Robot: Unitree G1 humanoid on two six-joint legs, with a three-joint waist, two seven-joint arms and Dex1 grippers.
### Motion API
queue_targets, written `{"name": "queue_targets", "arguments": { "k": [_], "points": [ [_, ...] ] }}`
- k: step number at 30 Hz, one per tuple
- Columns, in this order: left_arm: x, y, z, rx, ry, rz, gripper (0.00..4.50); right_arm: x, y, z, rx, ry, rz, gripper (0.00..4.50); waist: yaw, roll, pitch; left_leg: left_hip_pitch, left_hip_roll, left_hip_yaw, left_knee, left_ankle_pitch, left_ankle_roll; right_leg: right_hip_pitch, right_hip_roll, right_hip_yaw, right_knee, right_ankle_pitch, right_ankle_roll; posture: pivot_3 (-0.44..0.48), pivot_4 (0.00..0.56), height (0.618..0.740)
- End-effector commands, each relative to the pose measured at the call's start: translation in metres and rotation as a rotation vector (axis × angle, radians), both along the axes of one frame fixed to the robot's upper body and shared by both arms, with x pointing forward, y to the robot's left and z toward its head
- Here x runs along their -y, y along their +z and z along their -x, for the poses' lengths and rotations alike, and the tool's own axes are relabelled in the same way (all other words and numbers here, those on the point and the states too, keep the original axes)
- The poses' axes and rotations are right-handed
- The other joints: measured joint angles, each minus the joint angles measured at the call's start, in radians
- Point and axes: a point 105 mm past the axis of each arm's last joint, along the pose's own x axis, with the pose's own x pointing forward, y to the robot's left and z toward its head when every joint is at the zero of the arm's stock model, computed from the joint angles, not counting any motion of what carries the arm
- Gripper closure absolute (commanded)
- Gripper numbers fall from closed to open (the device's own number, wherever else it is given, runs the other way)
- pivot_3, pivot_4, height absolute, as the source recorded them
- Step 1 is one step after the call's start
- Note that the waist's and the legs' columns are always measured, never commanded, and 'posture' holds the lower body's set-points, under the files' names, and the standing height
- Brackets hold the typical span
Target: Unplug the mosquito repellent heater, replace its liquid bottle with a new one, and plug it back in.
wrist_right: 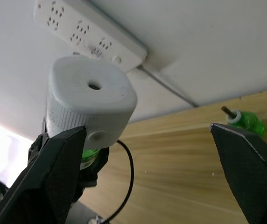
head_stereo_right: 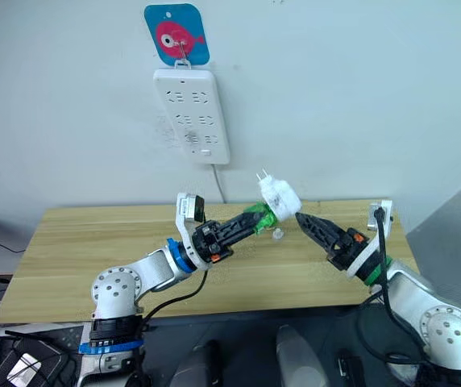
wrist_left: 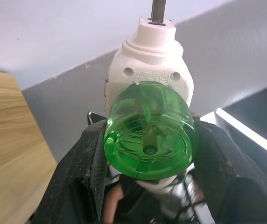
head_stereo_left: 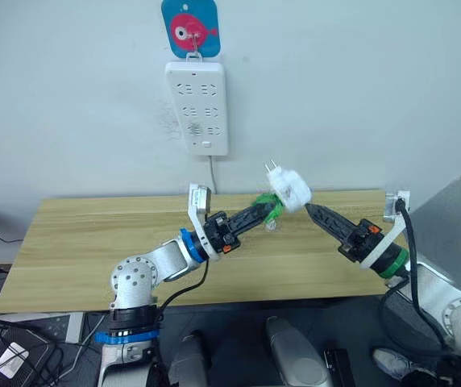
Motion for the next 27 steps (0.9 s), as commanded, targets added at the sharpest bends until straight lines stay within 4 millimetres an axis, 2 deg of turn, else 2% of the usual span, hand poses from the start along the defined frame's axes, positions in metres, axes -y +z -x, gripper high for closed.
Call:
{"name": "queue_targets", "arguments": {
  "k": [1,4,15,23,27],
  "points": [
    [0.001,0.013,0.001,-0.035,0.003,0.082,2.19,-0.012,0.022,0.001,0.071,0.016,-0.105,0.00,-0.001,0.000,0.000,0.000,0.000,0.000,0.000,0.000,0.000,0.000,0.000,0.000,0.000,0.000,0.000,-0.334,0.207,0.740],
    [0.003,0.015,0.001,-0.088,-0.004,0.119,2.19,-0.023,0.033,0.001,0.099,0.051,-0.154,0.00,-0.003,0.000,0.000,0.000,0.000,0.000,0.000,0.000,0.000,0.000,0.000,0.000,0.000,0.000,0.000,-0.343,0.208,0.740],
    [0.010,0.020,0.012,-0.202,-0.086,0.193,2.19,-0.046,0.052,-0.009,0.134,0.140,-0.252,0.00,-0.003,0.001,0.000,0.000,0.000,-0.001,0.000,0.000,0.000,0.000,0.000,0.000,0.000,0.000,0.000,-0.345,0.206,0.740],
    [0.009,0.019,0.013,-0.224,-0.087,0.197,2.19,-0.051,0.059,-0.009,0.147,0.178,-0.296,0.00,-0.006,0.001,-0.001,0.000,0.000,-0.001,0.000,0.000,0.000,0.000,0.000,0.000,0.000,0.000,0.000,-0.340,0.208,0.740],
    [0.010,0.019,0.015,-0.218,-0.097,0.194,2.19,-0.054,0.058,-0.006,0.139,0.212,-0.289,0.81,-0.008,0.001,-0.001,0.000,0.000,-0.001,0.000,0.000,0.000,0.000,0.000,0.000,0.000,0.000,0.000,-0.339,0.208,0.740]
  ]
}}
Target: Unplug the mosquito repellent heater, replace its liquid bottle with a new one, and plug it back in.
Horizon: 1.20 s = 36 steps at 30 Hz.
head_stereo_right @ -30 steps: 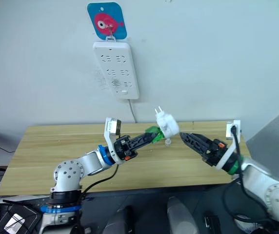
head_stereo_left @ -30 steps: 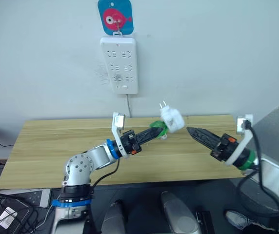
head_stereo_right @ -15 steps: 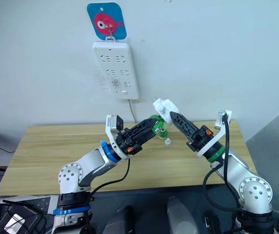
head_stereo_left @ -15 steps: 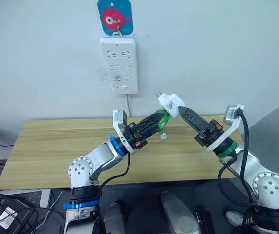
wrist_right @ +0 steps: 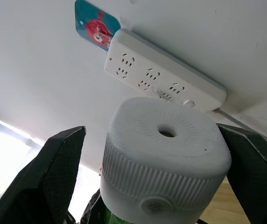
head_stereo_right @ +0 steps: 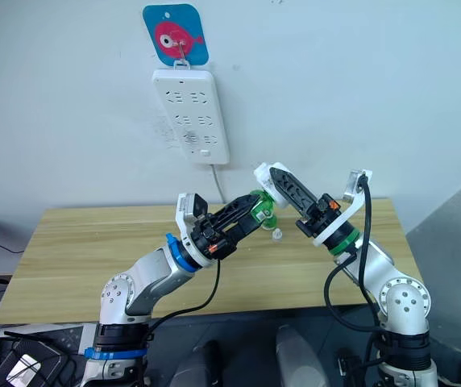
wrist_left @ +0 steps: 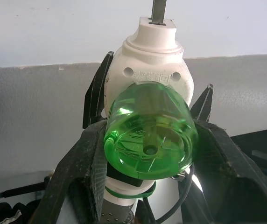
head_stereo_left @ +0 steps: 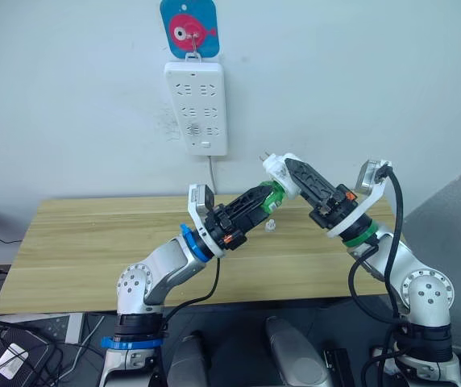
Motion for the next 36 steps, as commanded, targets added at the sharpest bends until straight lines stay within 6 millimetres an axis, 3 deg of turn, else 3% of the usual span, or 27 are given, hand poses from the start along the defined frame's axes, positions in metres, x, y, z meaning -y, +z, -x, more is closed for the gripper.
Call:
{"name": "queue_targets", "arguments": {
  "k": [1,2,13,19,20,27,32,36],
  "points": [
    [0.003,0.005,0.007,0.032,-0.027,0.001,2.19,-0.009,0.015,0.013,0.065,0.083,-0.024,1.24,-0.003,0.000,0.000,0.000,0.000,0.000,0.000,0.000,0.000,0.000,0.000,0.000,0.000,0.000,0.000,-0.339,0.208,0.740],
    [0.004,0.004,0.007,0.032,-0.031,-0.002,2.19,-0.009,0.014,0.014,0.064,0.090,-0.023,1.40,-0.003,0.000,0.000,0.000,0.000,0.000,0.000,0.000,0.000,0.000,0.000,0.000,0.000,0.000,0.000,-0.339,0.208,0.740],
    [0.002,0.001,0.001,0.043,-0.035,-0.046,2.19,-0.009,0.013,0.020,0.054,0.126,-0.020,1.40,-0.005,0.000,0.000,0.000,0.000,0.000,0.000,0.000,0.000,0.000,0.000,0.000,0.000,0.000,0.000,-0.334,0.202,0.740],
    [-0.004,-0.006,0.003,0.098,-0.002,-0.133,0.47,-0.008,0.009,0.021,0.039,0.113,-0.022,1.43,-0.014,0.000,0.000,0.000,0.000,0.000,0.000,0.000,0.000,0.000,0.000,0.000,0.000,0.000,0.000,-0.331,0.199,0.740],
    [-0.007,-0.007,0.002,0.104,0.012,-0.145,0.47,-0.008,0.009,0.021,0.038,0.108,-0.020,1.44,-0.015,0.000,0.000,0.000,0.000,0.000,0.000,0.000,0.000,0.000,0.000,0.000,0.000,0.000,0.000,-0.331,0.199,0.740],
    [-0.040,-0.026,0.002,0.289,0.179,-0.472,0.47,0.008,0.005,0.011,0.065,-0.018,0.088,1.45,-0.018,0.002,-0.001,0.000,0.000,0.000,-0.001,0.000,0.000,-0.001,0.000,0.000,0.000,0.000,0.000,-0.317,0.202,0.740],
    [-0.089,-0.030,-0.025,0.480,0.479,-0.777,0.47,0.014,0.012,0.006,0.185,-0.112,0.290,1.45,-0.017,0.002,-0.001,0.000,0.000,0.002,-0.001,0.000,0.000,-0.002,0.000,0.001,-0.001,0.000,-0.001,-0.298,0.204,0.740],
    [-0.110,-0.021,-0.040,0.645,0.605,-0.919,0.47,0.006,0.008,0.004,0.302,-0.156,0.500,1.45,-0.015,0.002,-0.001,0.000,0.000,0.002,-0.002,0.000,0.000,-0.002,0.000,0.002,-0.001,0.000,-0.001,-0.288,0.204,0.740]
  ]
}}
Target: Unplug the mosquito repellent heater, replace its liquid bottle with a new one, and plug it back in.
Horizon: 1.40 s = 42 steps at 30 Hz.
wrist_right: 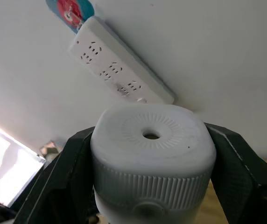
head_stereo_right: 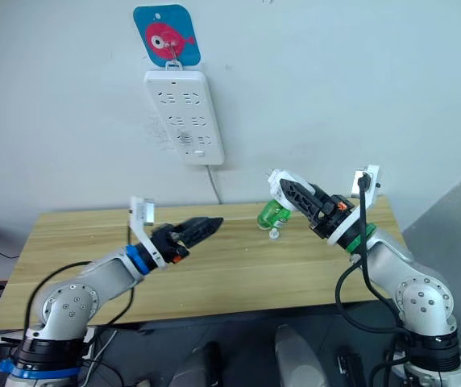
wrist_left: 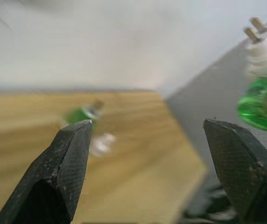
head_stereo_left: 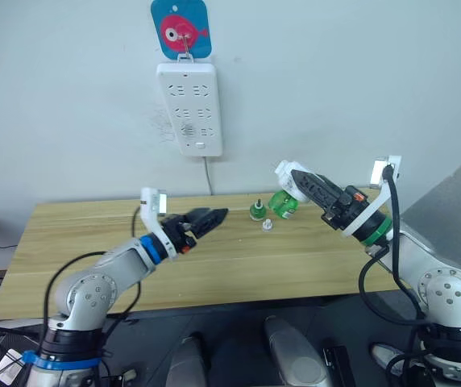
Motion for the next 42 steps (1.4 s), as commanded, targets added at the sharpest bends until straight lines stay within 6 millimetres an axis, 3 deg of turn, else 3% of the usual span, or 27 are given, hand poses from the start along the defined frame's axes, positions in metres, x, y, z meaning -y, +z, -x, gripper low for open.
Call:
{"name": "queue_targets", "arguments": {
  "k": [1,5,11,16,22,30,34,37,42],
  "points": [
    [-0.018,0.024,-0.015,0.191,0.083,-0.096,0.47,-0.014,0.009,0.007,0.174,-0.001,0.181,1.45,0.001,0.000,0.000,0.000,0.000,0.000,0.000,0.000,0.000,0.000,0.000,0.000,0.000,0.000,0.000,-0.288,0.204,0.740],
    [-0.031,0.046,-0.035,0.287,0.108,-0.135,0.47,-0.025,0.006,0.010,0.336,-0.005,0.391,1.46,0.009,0.000,0.000,-0.003,0.000,-0.001,0.000,0.000,0.000,-0.002,0.000,-0.001,0.000,0.000,0.000,-0.278,0.206,0.740],
    [-0.038,0.082,-0.070,0.409,0.116,-0.167,0.47,-0.041,0.009,0.013,0.416,0.023,0.442,1.46,0.012,0.000,0.000,-0.003,0.000,-0.001,0.000,0.000,0.000,-0.002,0.000,-0.001,0.000,0.000,0.001,-0.290,0.211,0.740],
    [-0.038,0.096,-0.087,0.463,0.115,-0.184,0.47,-0.045,0.012,0.013,0.430,0.024,0.439,1.46,0.012,0.000,0.000,-0.003,0.000,-0.002,-0.001,0.000,0.000,-0.002,0.000,-0.002,0.001,0.000,0.001,-0.298,0.216,0.740],
    [-0.026,0.101,-0.095,0.486,0.035,-0.191,0.47,-0.048,0.015,0.014,0.431,0.022,0.422,1.46,0.009,0.000,0.000,-0.003,0.000,-0.003,-0.001,0.000,0.000,-0.002,0.000,-0.003,0.001,0.000,0.001,-0.298,0.220,0.740],
    [-0.006,0.103,-0.088,0.515,-0.136,-0.220,0.47,-0.051,0.016,0.014,0.428,0.033,0.408,1.46,0.005,0.000,0.000,-0.003,0.000,-0.004,-0.001,0.000,0.000,-0.002,0.000,-0.004,0.001,0.001,0.001,-0.296,0.221,0.740],
    [-0.006,0.105,-0.089,0.540,-0.158,-0.254,0.47,-0.052,0.017,0.014,0.428,0.041,0.397,1.46,0.005,0.000,0.000,-0.003,0.000,-0.004,-0.001,0.000,0.000,-0.001,0.000,-0.004,0.002,0.001,0.001,-0.295,0.223,0.740],
    [-0.008,0.105,-0.093,0.544,-0.140,-0.260,1.06,-0.056,0.021,0.012,0.430,0.042,0.384,1.46,0.005,0.000,0.000,-0.003,0.000,-0.004,-0.001,0.000,0.000,-0.001,0.000,-0.004,0.002,0.001,0.001,-0.295,0.223,0.740],
    [-0.006,0.102,-0.099,0.547,-0.121,-0.269,2.60,-0.065,0.027,0.008,0.438,0.041,0.376,1.46,0.006,0.000,0.000,-0.003,0.000,-0.005,-0.001,0.000,0.000,-0.001,0.000,-0.004,0.001,0.001,0.002,-0.299,0.222,0.740]
  ]
}}
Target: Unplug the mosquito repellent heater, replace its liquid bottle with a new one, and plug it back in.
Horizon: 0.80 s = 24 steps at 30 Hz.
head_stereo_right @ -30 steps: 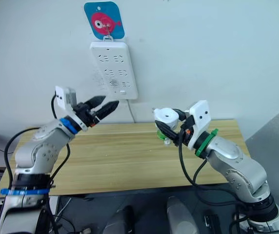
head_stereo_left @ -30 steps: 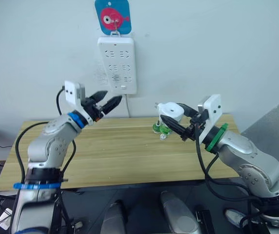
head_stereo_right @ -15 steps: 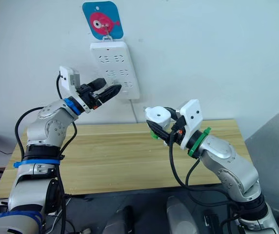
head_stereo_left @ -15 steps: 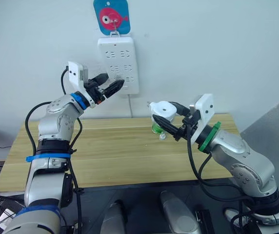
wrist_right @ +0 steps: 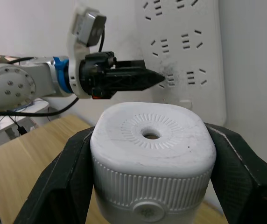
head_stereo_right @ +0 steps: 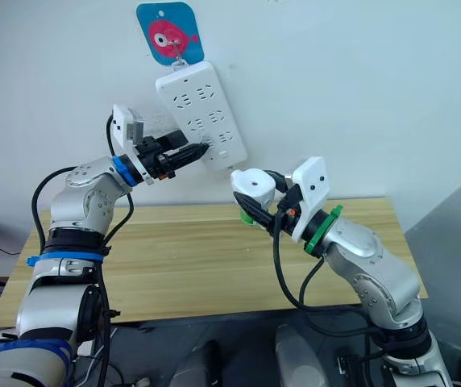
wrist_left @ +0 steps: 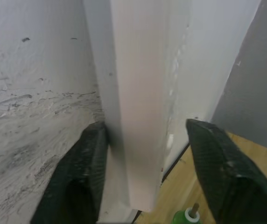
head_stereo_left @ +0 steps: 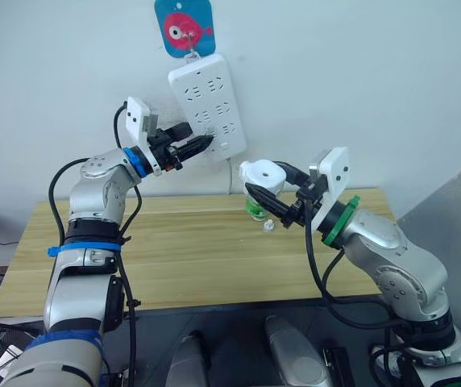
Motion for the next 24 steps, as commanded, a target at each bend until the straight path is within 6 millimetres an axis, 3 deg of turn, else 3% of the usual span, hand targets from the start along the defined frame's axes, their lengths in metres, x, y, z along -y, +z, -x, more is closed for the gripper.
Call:
{"name": "queue_targets", "arguments": {
  "k": [1,2,12,24],
  "points": [
    [0.005,0.013,-0.002,0.060,-0.001,-0.006,2.90,-0.009,0.016,0.001,0.058,0.005,-0.008,1.46,0.001,0.000,0.000,0.000,0.000,0.000,0.000,0.000,0.000,0.000,0.000,0.000,0.000,0.000,0.000,-0.299,0.221,0.740],
    [0.005,0.012,-0.002,0.059,0.000,-0.006,3.07,-0.011,0.017,0.000,0.060,0.005,-0.004,1.46,0.003,0.000,0.000,0.000,0.000,0.000,0.000,0.000,0.000,0.000,0.000,0.000,0.000,0.000,0.000,-0.299,0.221,0.740],
    [-0.009,0.006,0.001,0.020,0.028,-0.065,3.13,-0.025,0.036,-0.043,0.150,-0.139,0.065,1.46,0.000,0.000,0.000,0.000,-0.001,0.000,0.004,0.001,0.000,0.002,-0.001,0.000,0.000,0.002,0.002,-0.289,0.216,0.740],
    [-0.016,0.009,0.013,-0.031,0.011,-0.104,3.18,-0.037,0.040,-0.056,0.187,-0.133,0.084,1.46,-0.008,0.000,0.000,0.001,0.000,-0.002,0.001,0.001,0.000,0.002,0.000,-0.002,0.001,0.005,-0.002,-0.261,0.212,0.740]
  ]
}}
